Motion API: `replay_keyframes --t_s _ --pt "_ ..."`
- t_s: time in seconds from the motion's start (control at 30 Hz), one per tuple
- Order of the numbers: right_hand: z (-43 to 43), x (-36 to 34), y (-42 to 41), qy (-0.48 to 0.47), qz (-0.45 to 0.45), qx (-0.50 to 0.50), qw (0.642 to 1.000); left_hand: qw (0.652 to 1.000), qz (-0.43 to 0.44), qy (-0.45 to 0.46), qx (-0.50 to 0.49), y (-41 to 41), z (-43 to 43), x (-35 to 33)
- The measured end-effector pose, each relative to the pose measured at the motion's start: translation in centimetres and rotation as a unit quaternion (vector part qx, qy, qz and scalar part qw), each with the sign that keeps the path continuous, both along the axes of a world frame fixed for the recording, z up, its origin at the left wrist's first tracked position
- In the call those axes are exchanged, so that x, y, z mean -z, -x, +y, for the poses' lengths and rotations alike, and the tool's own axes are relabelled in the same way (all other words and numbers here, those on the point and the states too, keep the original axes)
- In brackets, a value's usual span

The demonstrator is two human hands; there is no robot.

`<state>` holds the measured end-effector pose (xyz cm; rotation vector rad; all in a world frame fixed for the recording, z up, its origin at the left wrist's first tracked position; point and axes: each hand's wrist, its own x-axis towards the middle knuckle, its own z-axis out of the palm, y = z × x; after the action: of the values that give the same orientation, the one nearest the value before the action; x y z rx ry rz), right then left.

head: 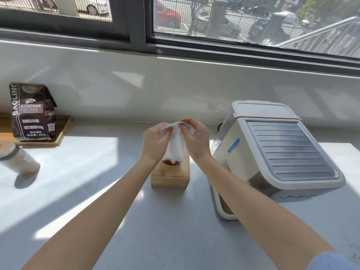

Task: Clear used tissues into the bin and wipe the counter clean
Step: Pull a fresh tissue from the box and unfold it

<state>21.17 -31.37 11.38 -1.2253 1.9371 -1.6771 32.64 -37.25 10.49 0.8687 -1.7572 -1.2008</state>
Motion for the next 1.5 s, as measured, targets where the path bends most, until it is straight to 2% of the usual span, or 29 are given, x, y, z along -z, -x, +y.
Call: replay_keyframes --t_s 0.1,0.17,0.27,0.37,0.43,0.5,0.57,0.67,0.83,1.03,1.13,1.27,1.5 --pt "-0.2 -1.3 0.0 0.033 -0.022 -0.006 0.999 0.997 0.045 -0.055 -0.007 0.0 -0.4 -1.7" --pt "-0.2 -1.6 0.2 0.036 -0.04 -0.011 0.998 0.992 0.04 -0.116 0.006 -0.1 -0.5 -2.4" --pt "0.3 -1.2 0.9 -0.032 -0.053 -0.025 0.998 0.98 0.005 -0.187 0.067 -0.9 -0.8 -1.9" --pt "1.4 0.3 1.5 -0.174 -0.064 -0.097 0.978 0.962 -0.114 -0.209 0.134 -2.2 -0.9 -0.3" --pt "2.4 1.7 1.7 -0.259 -0.056 -0.14 0.954 0.944 -0.229 -0.176 0.158 -2.8 -0.5 1.0" --pt "3.2 3.2 1.7 -0.29 -0.05 -0.159 0.942 0.93 -0.305 -0.122 0.167 -3.0 0.1 2.2" --pt "3.5 4.3 1.5 -0.3 -0.02 -0.149 0.942 0.927 -0.332 -0.09 0.15 -2.9 0.7 3.3" --pt "3.3 5.7 1.3 -0.301 0.033 -0.127 0.945 0.938 -0.313 -0.071 0.128 -2.9 0.8 4.1" --pt "2.4 6.7 1.0 -0.294 0.033 -0.087 0.951 0.946 -0.305 -0.054 0.101 -2.4 0.5 4.8" --pt "1.5 6.8 0.6 -0.312 0.102 -0.077 0.941 0.961 -0.271 -0.012 0.06 -2.1 0.4 5.7" --pt "1.3 6.8 0.4 -0.282 0.118 -0.062 0.95 0.963 -0.263 -0.011 0.054 -2.1 0.2 5.9" --pt "1.4 6.0 0.5 -0.213 0.077 -0.047 0.973 0.962 -0.26 -0.053 0.061 -2.1 -0.5 5.3" --pt "1.1 2.9 0.5 -0.122 0.039 -0.032 0.991 0.961 -0.225 -0.133 0.084 -1.6 -0.7 2.7"
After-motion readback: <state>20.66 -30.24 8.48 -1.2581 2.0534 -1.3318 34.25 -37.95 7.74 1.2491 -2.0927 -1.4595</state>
